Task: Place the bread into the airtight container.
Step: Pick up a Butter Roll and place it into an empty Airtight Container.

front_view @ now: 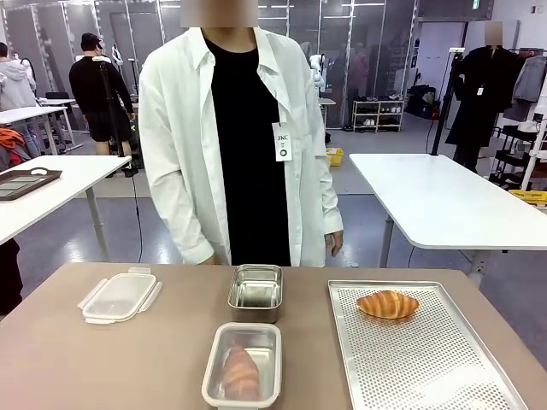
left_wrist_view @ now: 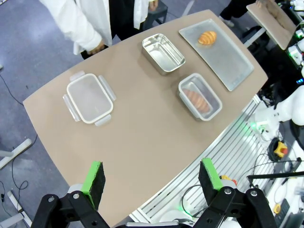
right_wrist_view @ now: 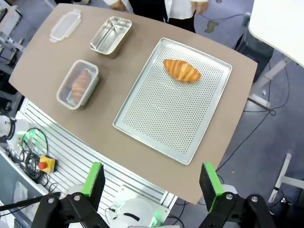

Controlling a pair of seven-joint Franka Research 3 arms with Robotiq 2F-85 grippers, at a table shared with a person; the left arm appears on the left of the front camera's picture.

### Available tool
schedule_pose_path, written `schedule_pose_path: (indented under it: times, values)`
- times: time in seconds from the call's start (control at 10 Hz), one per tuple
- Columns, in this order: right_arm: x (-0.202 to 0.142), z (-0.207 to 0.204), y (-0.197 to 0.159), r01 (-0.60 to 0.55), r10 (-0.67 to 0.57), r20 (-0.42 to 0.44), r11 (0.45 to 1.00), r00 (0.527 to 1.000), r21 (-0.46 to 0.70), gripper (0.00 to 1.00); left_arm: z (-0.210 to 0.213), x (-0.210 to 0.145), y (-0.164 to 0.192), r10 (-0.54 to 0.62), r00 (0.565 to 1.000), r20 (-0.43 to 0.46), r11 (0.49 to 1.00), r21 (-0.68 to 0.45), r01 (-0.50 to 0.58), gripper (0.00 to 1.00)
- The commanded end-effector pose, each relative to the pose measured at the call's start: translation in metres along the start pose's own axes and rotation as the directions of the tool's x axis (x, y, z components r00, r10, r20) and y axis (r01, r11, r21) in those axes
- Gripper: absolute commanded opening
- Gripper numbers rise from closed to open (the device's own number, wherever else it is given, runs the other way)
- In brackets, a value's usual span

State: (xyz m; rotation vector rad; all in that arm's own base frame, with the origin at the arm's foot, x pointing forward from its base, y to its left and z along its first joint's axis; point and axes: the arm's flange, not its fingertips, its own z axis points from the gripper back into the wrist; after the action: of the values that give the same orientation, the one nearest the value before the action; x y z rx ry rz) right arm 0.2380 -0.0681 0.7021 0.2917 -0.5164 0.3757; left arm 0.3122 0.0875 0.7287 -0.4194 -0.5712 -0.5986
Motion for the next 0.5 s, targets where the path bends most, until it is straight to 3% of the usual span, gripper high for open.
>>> schedule_pose_path:
  times: [0.0, 0.3, 0.4]
  values:
    - [0.003, 0.001, 0.005, -0.135, 0.133, -0.035, 0.989, 0.990, -0.053, 1.00, 0.001, 0.000, -0.001, -0.020, 1.000, 0.002, 1.000, -0.011, 0.020, 1.00]
    - [0.048, -0.030, 0.007, -0.394, 0.377, -0.197, 0.918, 0.905, -0.050, 1.00, 0.001, 0.000, -0.001, -0.020, 1.000, 0.002, 1.000, -0.011, 0.020, 1.00]
    - [0.066, -0.055, 0.011, -0.494, 0.469, -0.246, 0.868, 0.848, -0.046, 1.00, 0.001, 0.000, -0.001, -0.020, 1.000, 0.002, 1.000, -0.011, 0.020, 1.00]
